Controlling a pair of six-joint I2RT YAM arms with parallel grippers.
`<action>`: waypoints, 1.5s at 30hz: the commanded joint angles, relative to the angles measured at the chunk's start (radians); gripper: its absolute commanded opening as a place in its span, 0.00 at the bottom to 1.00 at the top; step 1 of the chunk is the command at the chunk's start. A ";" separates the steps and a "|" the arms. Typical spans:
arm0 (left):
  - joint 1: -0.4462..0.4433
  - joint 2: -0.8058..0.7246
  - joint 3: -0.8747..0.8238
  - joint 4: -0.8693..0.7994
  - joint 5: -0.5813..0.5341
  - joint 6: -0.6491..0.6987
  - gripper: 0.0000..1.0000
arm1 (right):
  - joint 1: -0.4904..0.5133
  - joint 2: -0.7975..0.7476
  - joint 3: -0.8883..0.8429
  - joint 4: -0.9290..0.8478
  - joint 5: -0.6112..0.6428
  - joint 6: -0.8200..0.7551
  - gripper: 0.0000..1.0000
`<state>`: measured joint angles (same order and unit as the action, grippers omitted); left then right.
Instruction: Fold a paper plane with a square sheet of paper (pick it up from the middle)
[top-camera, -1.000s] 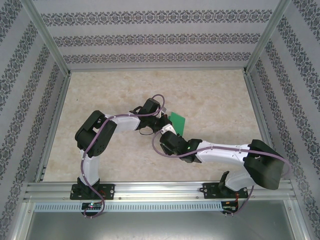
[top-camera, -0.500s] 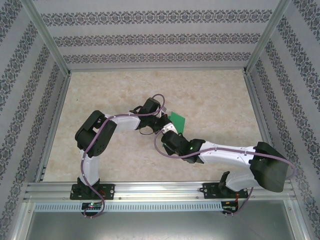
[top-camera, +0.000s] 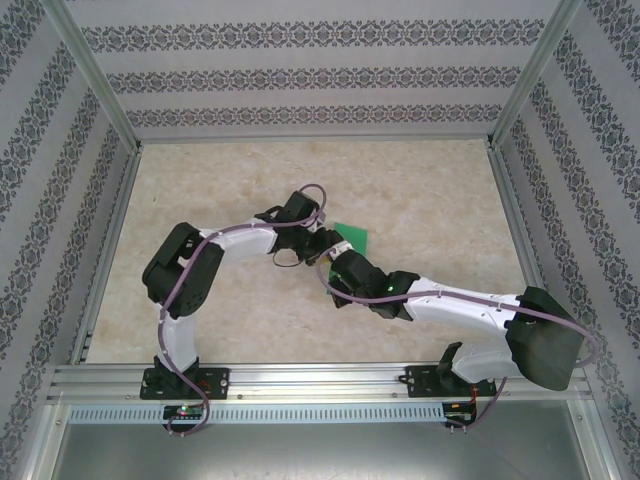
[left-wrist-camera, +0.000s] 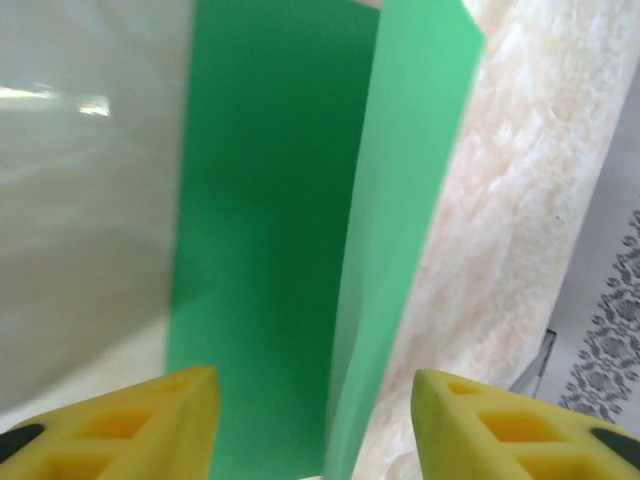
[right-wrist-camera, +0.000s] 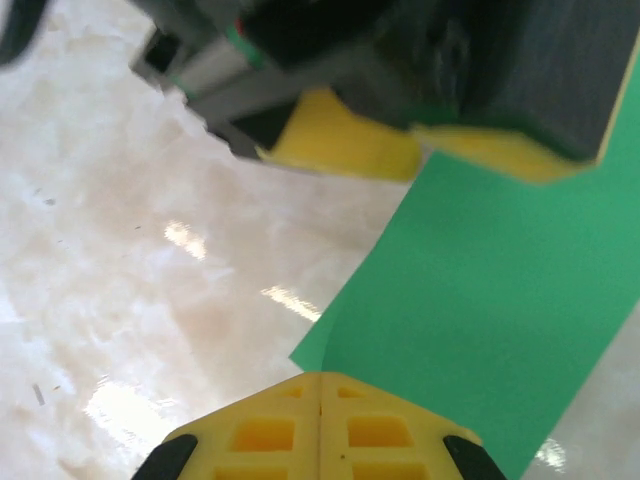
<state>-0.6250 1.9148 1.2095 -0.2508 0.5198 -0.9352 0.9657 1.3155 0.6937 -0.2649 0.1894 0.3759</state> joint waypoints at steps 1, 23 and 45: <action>0.061 -0.121 -0.033 -0.120 -0.137 0.045 0.58 | -0.009 0.008 0.045 0.038 -0.097 0.038 0.00; 0.118 -0.476 -0.166 -0.195 -0.424 0.044 0.65 | -0.036 -0.025 0.315 -0.067 -0.098 0.050 0.00; 0.118 -0.604 -0.370 -0.186 -0.399 0.003 0.53 | -0.036 0.140 0.214 0.114 -0.343 0.179 0.00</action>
<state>-0.5068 1.3537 0.8516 -0.4454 0.1036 -0.9169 0.9333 1.4685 0.9146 -0.2028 -0.1345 0.5343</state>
